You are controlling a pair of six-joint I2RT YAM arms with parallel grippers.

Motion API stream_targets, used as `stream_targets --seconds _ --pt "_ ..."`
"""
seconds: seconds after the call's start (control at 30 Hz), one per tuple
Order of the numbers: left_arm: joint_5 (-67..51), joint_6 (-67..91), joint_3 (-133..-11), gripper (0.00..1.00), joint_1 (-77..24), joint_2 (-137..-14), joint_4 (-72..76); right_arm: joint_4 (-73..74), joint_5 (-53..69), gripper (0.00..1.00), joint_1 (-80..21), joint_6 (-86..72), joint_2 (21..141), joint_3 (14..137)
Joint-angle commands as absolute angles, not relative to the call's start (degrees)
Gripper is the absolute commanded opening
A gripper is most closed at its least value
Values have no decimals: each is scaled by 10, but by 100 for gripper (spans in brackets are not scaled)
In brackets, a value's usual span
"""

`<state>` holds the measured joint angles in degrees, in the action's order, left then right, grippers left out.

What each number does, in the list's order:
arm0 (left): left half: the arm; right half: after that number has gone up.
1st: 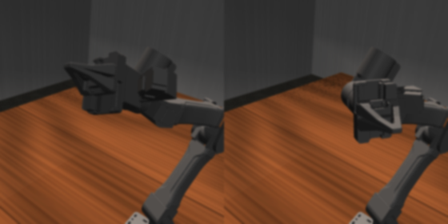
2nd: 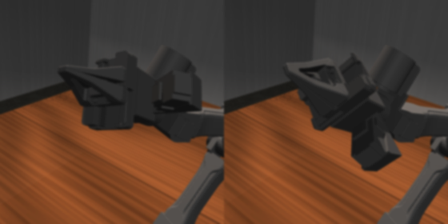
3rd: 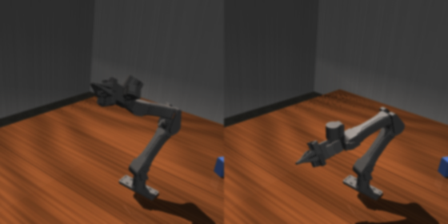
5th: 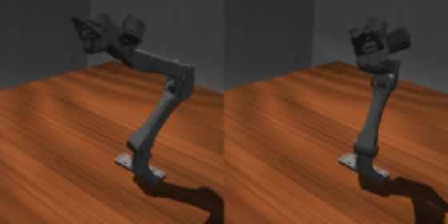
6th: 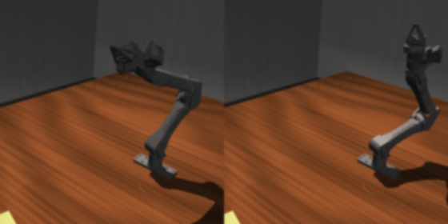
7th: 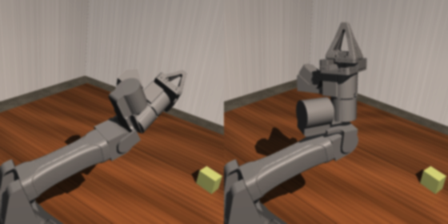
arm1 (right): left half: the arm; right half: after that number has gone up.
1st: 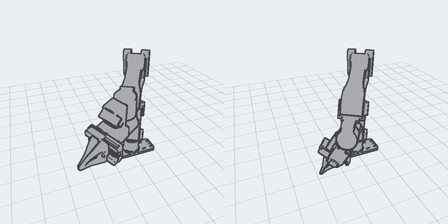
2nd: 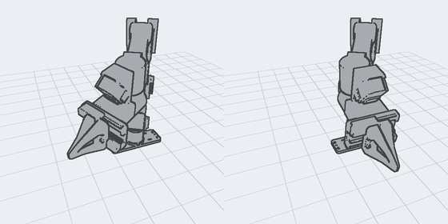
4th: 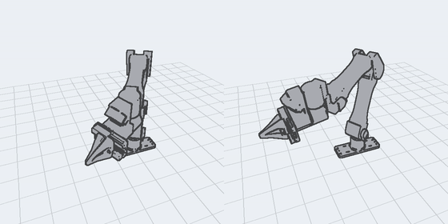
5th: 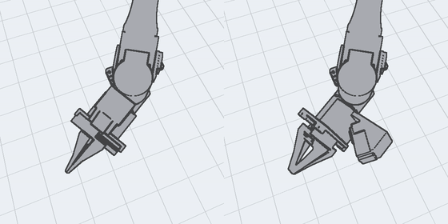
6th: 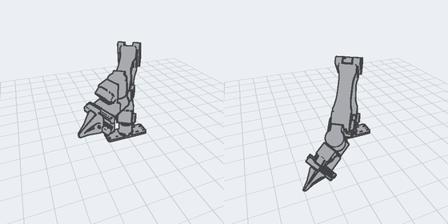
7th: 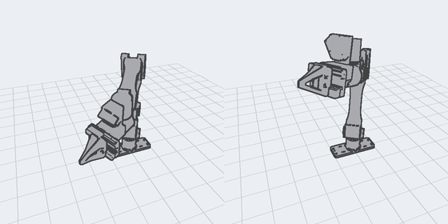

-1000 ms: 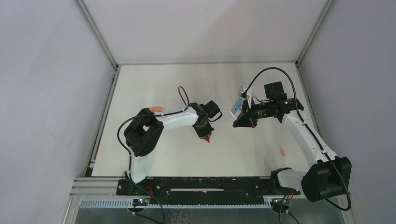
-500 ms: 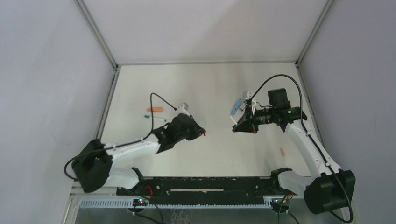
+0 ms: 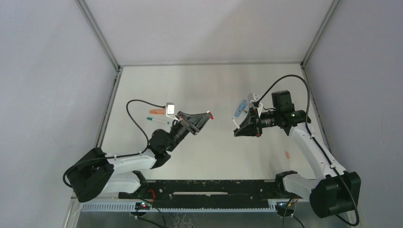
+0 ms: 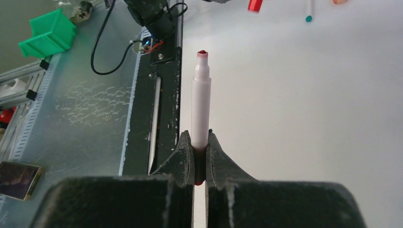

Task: Insert the pens into the pen caps
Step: Insert the pen cap onto the pen.

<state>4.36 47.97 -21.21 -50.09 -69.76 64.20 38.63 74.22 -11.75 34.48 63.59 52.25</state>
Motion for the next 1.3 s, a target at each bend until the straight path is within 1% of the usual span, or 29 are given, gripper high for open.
stream_targets --seconds 0.0,0.17,0.27,0.33,0.57,1.27 --pt "24 481 -201 0 -502 -729 818 368 784 0 -131 333 645 525" --pt "4 508 -234 0 -503 -769 832 338 762 0 -170 293 656 524" --pt "4 516 -249 0 -507 -778 834 269 736 0 -181 212 662 513" --pt "4 522 -259 0 -511 -785 835 245 719 0 -190 187 661 505" --pt "6 535 -270 0 -516 -802 837 244 694 0 -215 191 677 503" --pt "6 535 -272 0 -528 -816 839 208 659 0 -217 133 689 503"
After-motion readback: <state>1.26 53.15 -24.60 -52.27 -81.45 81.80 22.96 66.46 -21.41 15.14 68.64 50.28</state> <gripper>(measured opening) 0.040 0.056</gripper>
